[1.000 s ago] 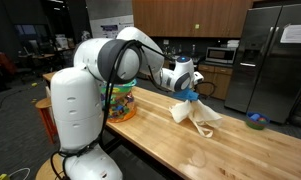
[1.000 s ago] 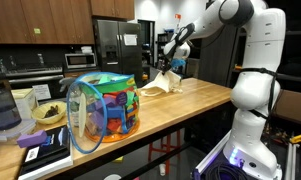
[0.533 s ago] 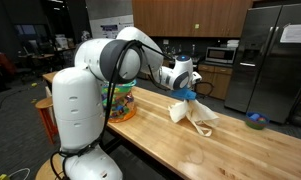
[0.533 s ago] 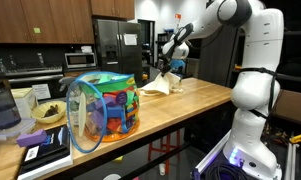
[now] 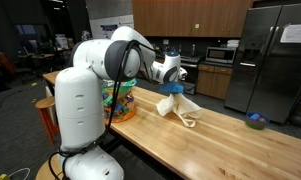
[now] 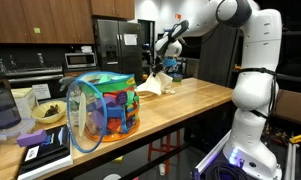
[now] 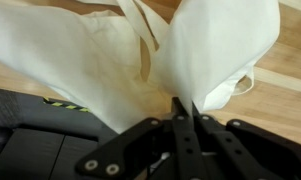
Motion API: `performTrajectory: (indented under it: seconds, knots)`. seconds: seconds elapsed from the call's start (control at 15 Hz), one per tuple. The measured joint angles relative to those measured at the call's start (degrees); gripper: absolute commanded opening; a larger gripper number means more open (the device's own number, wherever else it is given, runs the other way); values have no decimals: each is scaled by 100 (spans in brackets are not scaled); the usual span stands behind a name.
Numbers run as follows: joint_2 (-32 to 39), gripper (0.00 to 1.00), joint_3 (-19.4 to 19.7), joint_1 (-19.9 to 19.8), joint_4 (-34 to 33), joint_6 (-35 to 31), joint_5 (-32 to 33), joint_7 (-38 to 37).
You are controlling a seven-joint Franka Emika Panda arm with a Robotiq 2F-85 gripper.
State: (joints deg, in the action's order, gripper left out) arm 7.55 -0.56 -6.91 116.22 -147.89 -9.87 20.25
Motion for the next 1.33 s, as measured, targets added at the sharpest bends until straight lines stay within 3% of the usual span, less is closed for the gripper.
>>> performTrajectory:
  seconds: [0.33,0.67,0.93,1.07,1.33]
  knots:
    - [83,1,-428,326,-221,487,-511,286]
    - [84,1,-681,476,-184,1594,-1258,652]
    - [-25,1,-484,424,202,2341,-1288,611]
    - [-348,4,-158,325,745,2420,-1271,456]
    - [-530,4,77,239,1033,2413,-1215,313]
